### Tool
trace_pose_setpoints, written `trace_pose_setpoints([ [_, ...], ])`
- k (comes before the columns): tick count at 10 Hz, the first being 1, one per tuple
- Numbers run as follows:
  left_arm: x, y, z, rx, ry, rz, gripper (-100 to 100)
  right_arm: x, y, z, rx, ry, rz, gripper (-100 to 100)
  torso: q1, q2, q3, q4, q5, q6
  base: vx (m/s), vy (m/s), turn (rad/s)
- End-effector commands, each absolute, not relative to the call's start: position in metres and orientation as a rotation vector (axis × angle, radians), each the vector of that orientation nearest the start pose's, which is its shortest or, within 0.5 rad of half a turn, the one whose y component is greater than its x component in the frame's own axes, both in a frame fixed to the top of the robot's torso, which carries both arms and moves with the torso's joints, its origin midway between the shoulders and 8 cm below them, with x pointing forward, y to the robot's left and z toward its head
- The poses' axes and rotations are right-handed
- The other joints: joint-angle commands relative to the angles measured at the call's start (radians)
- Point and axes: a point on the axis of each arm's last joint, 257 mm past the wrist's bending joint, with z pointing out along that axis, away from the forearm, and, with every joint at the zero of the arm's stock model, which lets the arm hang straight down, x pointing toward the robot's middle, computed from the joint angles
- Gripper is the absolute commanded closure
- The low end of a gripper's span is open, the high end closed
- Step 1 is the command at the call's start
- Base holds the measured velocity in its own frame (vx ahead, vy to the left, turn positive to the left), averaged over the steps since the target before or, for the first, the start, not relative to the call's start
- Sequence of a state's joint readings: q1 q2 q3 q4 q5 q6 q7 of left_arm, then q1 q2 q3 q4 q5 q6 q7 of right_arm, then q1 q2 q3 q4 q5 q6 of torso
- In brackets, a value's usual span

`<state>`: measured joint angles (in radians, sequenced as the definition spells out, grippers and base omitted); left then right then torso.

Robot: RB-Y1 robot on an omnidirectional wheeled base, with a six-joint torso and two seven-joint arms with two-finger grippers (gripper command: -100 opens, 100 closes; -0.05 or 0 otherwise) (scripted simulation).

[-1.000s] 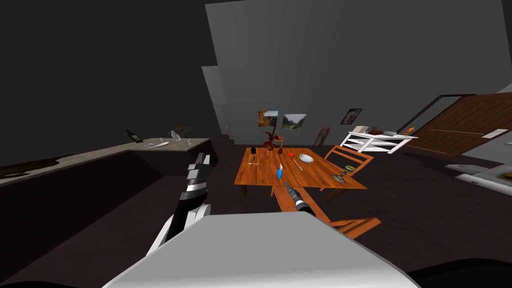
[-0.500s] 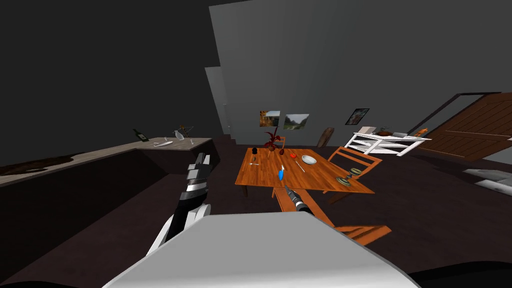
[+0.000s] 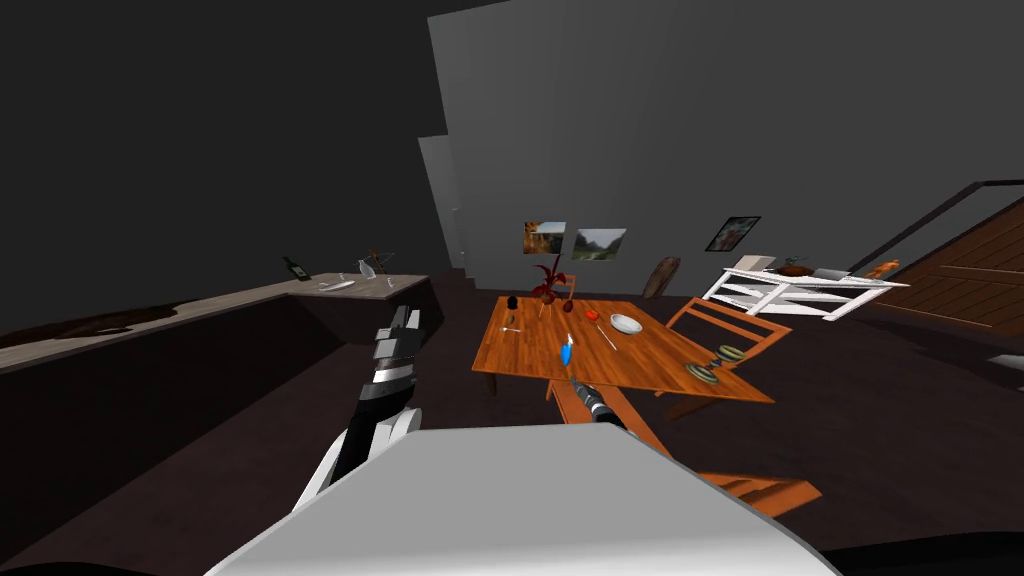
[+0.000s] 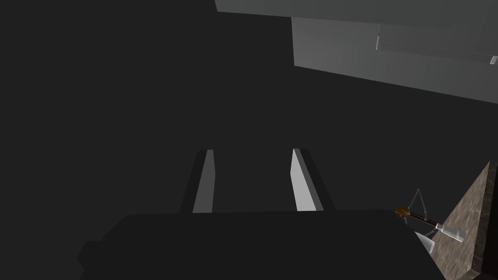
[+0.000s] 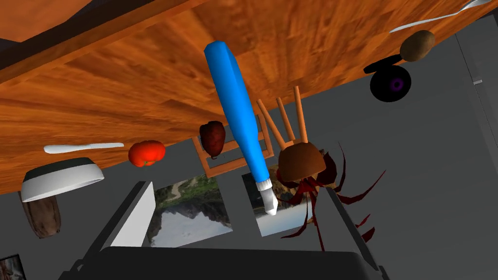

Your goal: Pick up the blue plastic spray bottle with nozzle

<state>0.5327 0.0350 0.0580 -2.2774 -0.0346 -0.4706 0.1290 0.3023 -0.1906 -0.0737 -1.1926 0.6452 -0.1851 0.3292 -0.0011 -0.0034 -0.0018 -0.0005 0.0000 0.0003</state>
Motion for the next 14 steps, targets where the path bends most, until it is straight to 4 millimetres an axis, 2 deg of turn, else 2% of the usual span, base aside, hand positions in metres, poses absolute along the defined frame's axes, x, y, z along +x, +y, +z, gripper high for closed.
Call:
trace_pose_setpoints([
  [1,0.344,0.297,0.008,-0.706,0.665,-1.316,0,0.351,-0.366,-0.500,0.512,2.054,0.141,-100,0.000,0.000,0.000,0.000,0.000,0.000,0.047,0.003,0.063],
  [6,0.344,0.297,0.008,-0.706,0.665,-1.316,0,0.369,-0.388,-0.521,0.358,2.153,-0.008,-100,-0.001,-0.003,-0.002,-0.001,0.000,0.000,0.081,-0.022,0.093],
  [11,0.344,0.297,0.008,-0.706,0.665,-1.316,0,0.394,-0.410,-0.519,0.231,2.190,-0.120,-100,0.000,-0.002,-0.001,-0.001,0.000,0.000,0.077,-0.019,0.068],
  [13,0.344,0.297,0.008,-0.706,0.665,-1.316,0,0.394,-0.411,-0.519,0.228,2.190,-0.121,-100,0.000,-0.002,-0.001,0.000,0.000,0.000,0.048,-0.016,0.040],
  [14,0.344,0.297,0.008,-0.706,0.665,-1.316,0,0.395,-0.412,-0.519,0.226,2.190,-0.123,0,0.001,0.001,0.000,0.000,0.000,0.000,0.006,-0.002,-0.002],
])
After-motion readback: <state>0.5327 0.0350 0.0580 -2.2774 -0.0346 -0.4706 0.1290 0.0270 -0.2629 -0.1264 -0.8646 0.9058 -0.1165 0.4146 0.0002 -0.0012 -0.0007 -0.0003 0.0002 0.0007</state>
